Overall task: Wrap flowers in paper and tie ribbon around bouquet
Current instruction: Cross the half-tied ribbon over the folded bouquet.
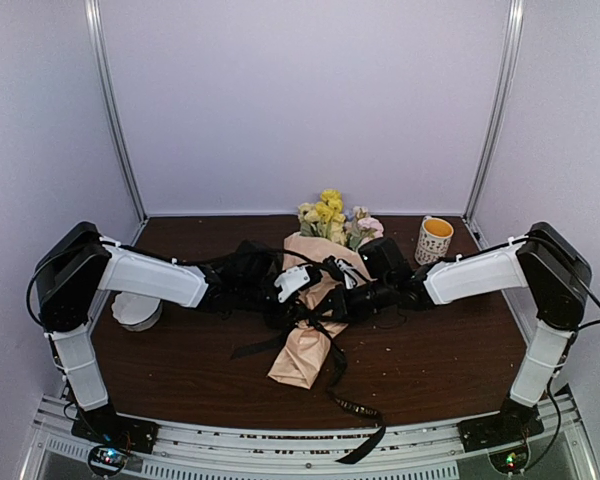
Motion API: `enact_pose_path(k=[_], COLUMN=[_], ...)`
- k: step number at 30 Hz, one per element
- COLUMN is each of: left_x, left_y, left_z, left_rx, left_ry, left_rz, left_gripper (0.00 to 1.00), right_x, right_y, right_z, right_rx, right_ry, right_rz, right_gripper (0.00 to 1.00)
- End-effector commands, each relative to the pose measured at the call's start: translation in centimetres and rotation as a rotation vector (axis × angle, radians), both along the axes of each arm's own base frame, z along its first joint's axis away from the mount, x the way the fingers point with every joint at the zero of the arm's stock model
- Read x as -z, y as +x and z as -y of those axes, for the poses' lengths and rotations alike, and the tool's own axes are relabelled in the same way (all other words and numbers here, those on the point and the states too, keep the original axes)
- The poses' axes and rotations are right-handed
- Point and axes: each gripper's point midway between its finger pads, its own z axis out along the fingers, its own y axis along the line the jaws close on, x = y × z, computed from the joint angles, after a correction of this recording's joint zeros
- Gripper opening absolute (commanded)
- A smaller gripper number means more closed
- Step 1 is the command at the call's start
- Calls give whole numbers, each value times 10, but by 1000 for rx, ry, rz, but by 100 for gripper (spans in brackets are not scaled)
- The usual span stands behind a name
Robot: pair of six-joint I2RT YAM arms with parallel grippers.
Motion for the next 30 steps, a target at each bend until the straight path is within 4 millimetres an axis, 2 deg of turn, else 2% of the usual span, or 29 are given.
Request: enact_pose_path(k=[1,6,11,17,20,23,30], left_x=[-19,-18,-17,-15,-14,-15,-36], left_y=[11,11,11,11,11,12,12], left_z=[13,13,14,13,12,11,4], left_rx=[0,2,2,1,1,-7,-25], left_ry=[-74,-75,-73,-71,-66,-60,-74], left_rz=[31,31,27,26,24,31,66], left_gripper=[58,58,58,58,58,58,60], right_x=[-2,7,13,10,4,0,-3], right_y=[3,5,6,4,5,6,6], right_z=[-5,-2,0,-6,-7,-5,3], right_rx=[-5,12,16,-4,-5,4,28], right_ry=[22,-8,-33,-18,-2,-9,-32], right_rz=[6,-2,-3,-6,-1,14,25], right_gripper=[20,20,11,14,4,0,0])
